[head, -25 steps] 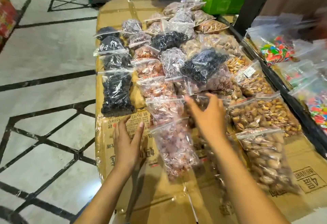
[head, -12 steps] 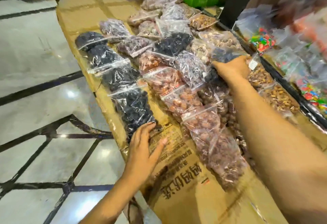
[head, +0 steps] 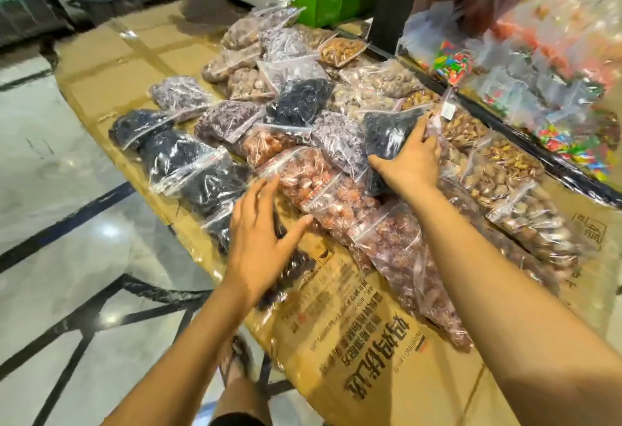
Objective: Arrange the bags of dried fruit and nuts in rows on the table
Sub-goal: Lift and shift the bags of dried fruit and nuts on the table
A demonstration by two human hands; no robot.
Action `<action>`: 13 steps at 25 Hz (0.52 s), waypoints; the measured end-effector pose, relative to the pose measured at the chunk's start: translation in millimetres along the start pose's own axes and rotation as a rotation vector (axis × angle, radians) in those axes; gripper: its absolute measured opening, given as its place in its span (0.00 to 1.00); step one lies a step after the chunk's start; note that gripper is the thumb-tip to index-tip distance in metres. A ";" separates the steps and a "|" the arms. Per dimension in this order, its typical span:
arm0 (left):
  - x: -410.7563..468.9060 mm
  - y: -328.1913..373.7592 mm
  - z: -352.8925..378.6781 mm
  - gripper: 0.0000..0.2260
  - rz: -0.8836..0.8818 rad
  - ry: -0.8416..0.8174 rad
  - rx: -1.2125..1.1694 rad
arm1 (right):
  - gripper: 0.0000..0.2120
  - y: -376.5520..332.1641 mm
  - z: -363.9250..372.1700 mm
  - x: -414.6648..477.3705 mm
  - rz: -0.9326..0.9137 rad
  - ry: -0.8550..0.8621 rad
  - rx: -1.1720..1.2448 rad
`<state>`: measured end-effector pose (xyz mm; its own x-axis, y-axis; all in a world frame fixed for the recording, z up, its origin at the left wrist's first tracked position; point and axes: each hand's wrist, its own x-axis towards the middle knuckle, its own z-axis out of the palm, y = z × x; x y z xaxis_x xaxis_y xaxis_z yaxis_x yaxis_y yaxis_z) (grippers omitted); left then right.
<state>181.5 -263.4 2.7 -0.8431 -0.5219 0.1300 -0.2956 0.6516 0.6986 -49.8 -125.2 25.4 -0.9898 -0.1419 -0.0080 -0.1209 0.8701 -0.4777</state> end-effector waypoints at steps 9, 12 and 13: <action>221.2 -72.1 -30.6 0.36 0.622 -0.272 0.244 | 0.57 -21.5 21.6 -14.6 0.309 0.194 -0.027; 292.6 -74.0 -27.5 0.39 0.924 -0.399 0.432 | 0.58 -25.1 22.9 -17.1 0.369 0.212 0.012; 315.0 -69.5 -26.1 0.43 1.026 -0.430 0.533 | 0.58 -24.8 23.4 -17.7 0.372 0.210 0.033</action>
<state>-51.7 -487.4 13.5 -0.8425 0.5212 0.1361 0.5286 0.8486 0.0225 -27.5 -155.3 16.8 -0.9596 0.2813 -0.0078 0.2468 0.8279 -0.5037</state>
